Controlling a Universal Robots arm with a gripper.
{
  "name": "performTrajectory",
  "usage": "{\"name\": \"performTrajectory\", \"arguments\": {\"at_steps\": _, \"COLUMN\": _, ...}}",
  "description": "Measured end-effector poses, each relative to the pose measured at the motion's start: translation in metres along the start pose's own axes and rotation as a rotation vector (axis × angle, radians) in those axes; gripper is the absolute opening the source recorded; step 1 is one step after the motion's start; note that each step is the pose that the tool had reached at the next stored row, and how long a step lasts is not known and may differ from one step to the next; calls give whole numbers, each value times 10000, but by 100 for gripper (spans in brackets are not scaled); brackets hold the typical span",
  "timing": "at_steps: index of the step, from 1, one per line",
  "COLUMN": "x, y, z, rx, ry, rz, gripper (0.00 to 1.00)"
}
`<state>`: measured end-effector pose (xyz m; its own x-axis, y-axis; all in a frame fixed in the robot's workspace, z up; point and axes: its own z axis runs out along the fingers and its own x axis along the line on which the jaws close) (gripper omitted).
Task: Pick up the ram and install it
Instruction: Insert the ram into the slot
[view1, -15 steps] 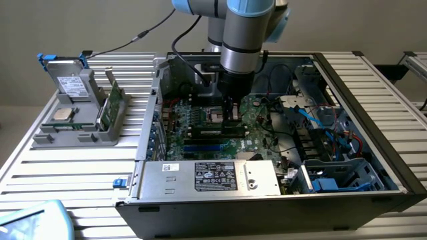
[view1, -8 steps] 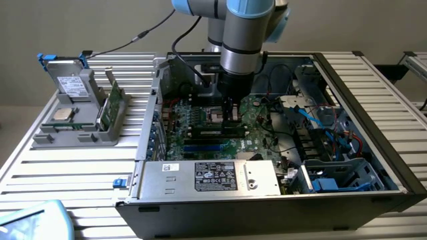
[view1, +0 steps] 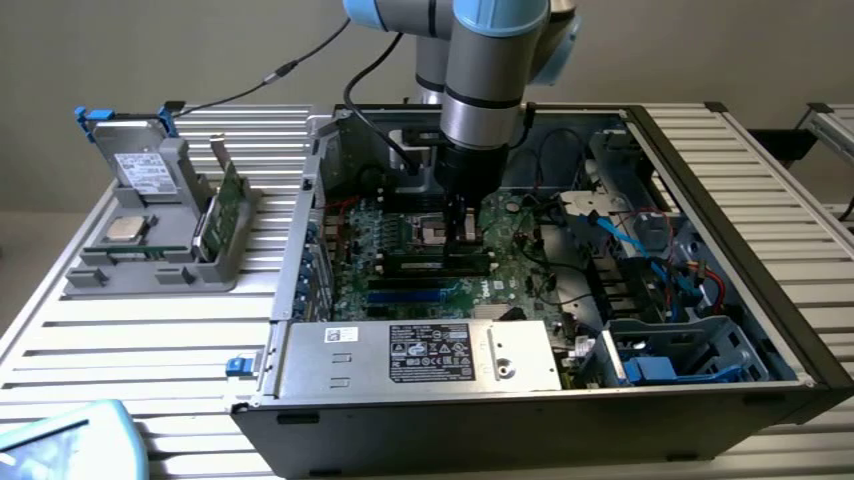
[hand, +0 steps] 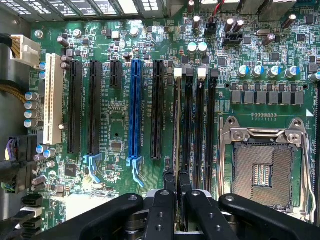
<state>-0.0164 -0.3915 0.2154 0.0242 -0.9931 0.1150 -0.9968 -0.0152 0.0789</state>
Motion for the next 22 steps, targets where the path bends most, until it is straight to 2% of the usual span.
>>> {"name": "performTrajectory", "arguments": {"at_steps": 6, "x": 0, "y": 0, "z": 0, "rx": 1, "ry": -1, "rz": 1, "gripper": 15}}
{"name": "performTrajectory", "arguments": {"at_steps": 7, "x": 0, "y": 0, "z": 0, "rx": 0, "ry": -1, "rz": 0, "gripper": 22}}
{"name": "performTrajectory", "arguments": {"at_steps": 8, "x": 0, "y": 0, "z": 0, "rx": 0, "ry": -1, "rz": 1, "gripper": 22}}
{"name": "performTrajectory", "arguments": {"at_steps": 10, "x": 0, "y": 0, "z": 0, "rx": 0, "ry": 0, "rz": 0, "gripper": 33}}
{"name": "performTrajectory", "arguments": {"at_steps": 11, "x": 0, "y": 0, "z": 0, "rx": 0, "ry": -1, "rz": 0, "gripper": 33}}
{"name": "performTrajectory", "arguments": {"at_steps": 13, "x": 0, "y": 0, "z": 0, "rx": 0, "ry": 0, "rz": 0, "gripper": 45}}
{"name": "performTrajectory", "arguments": {"at_steps": 14, "x": 0, "y": 0, "z": 0, "rx": 0, "ry": 0, "rz": 1, "gripper": 45}}
{"name": "performTrajectory", "arguments": {"at_steps": 15, "x": 0, "y": 0, "z": -2, "rx": -1, "ry": 2, "rz": 1, "gripper": 52}}
{"name": "performTrajectory", "arguments": {"at_steps": 22, "x": 14, "y": 31, "z": -123, "rx": 1, "ry": 0, "rz": 0, "gripper": 52}}
